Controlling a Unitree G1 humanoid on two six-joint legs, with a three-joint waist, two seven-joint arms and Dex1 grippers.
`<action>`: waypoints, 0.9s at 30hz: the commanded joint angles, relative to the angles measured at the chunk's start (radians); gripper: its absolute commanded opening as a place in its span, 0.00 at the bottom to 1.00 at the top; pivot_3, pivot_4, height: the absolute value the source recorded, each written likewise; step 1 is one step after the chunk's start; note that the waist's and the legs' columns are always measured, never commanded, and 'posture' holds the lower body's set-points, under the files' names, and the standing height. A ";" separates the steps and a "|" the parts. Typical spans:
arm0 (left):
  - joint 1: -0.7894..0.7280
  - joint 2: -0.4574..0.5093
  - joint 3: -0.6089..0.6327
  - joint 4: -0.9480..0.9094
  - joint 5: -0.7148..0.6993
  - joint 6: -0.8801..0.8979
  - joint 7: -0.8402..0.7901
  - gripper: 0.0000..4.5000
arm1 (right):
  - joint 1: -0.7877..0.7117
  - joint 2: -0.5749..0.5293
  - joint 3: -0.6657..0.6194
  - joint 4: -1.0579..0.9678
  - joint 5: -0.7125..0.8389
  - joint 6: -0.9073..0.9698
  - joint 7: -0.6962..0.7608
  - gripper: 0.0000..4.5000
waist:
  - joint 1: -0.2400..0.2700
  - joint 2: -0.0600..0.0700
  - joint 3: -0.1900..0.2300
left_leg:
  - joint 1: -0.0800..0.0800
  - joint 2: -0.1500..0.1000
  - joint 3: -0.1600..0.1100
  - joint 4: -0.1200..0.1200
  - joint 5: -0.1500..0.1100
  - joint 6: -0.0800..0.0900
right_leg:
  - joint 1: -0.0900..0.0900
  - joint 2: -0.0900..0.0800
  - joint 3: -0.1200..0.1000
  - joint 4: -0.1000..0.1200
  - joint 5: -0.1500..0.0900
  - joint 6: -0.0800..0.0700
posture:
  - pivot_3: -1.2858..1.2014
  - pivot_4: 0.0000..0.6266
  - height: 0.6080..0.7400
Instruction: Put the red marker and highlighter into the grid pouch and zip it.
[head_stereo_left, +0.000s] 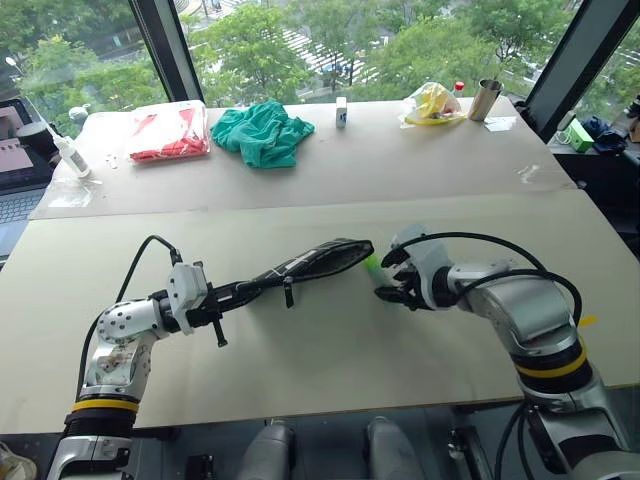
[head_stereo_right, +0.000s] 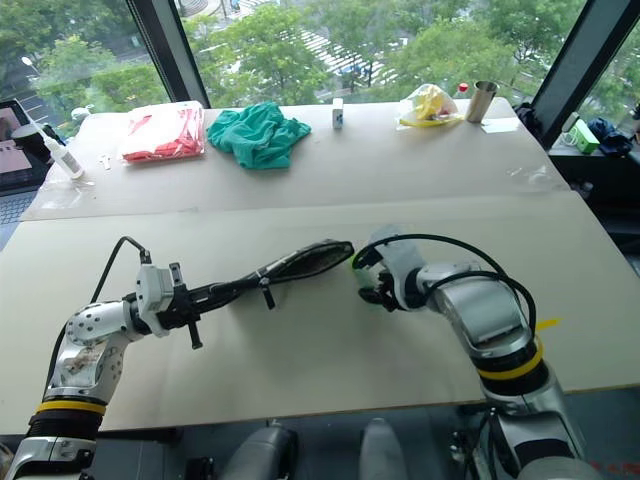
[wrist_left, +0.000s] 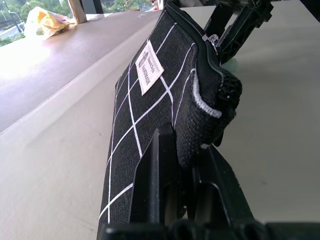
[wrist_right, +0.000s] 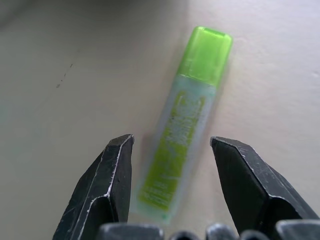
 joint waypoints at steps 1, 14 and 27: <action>0.006 -0.004 0.011 -0.018 -0.014 -0.017 0.003 0.00 | 0.023 0.016 -0.021 -0.006 0.009 0.015 -0.038 0.62 | 0.000 0.000 0.000 | 0.000 0.000 0.000 0.000 0.000 0.000 | 0.000 0.000 0.000 0.000 0.000 0.000 | 0.52 0.24 1.00; -0.001 -0.008 0.010 -0.011 -0.006 -0.022 0.003 0.00 | 0.073 -0.061 -0.021 0.076 -0.019 -0.120 -0.061 0.22 | 0.008 -0.003 -0.002 | 0.004 0.000 0.000 0.000 0.000 0.000 | 0.005 0.000 0.000 0.000 0.000 0.000 | 0.52 0.24 1.00; -0.024 -0.005 0.003 0.027 -0.003 -0.036 -0.028 0.00 | -0.060 -0.496 -0.034 -0.054 -0.021 -0.846 0.435 0.22 | 0.004 -0.002 -0.001 | 0.001 0.001 0.002 -0.001 -0.002 0.003 | 0.001 0.001 -0.001 -0.003 0.000 0.000 | 0.52 0.24 1.00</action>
